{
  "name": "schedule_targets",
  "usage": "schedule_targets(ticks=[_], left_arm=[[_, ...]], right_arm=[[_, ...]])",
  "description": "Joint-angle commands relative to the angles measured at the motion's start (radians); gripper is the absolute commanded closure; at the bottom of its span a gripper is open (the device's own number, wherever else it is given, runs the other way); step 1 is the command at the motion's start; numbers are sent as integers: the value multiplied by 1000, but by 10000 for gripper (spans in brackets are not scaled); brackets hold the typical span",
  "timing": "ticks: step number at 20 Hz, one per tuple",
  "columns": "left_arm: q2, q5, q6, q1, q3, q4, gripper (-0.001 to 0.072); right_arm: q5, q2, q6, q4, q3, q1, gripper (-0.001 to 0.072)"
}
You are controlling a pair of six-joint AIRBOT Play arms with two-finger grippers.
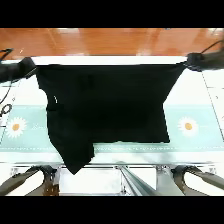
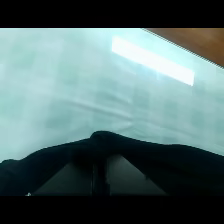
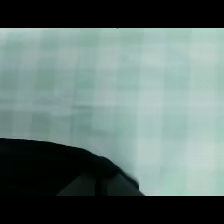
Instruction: Fold the shirts.
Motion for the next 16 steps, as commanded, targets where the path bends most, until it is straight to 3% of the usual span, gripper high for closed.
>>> schedule_targets(ticks=[1,8,13,16], left_arm=[[-315,54,16,-37,223,-18,676],[-591,-2,-29,-36,568,-13,677],[-653,-66,-28,-28,628,10,677],[-656,-174,-28,-26,628,72,676]], right_arm=[[-148,-260,6,93,109,10,682],[-165,-510,64,162,368,10,683],[-157,-548,64,158,399,10,683],[-130,-550,64,157,399,10,683]])
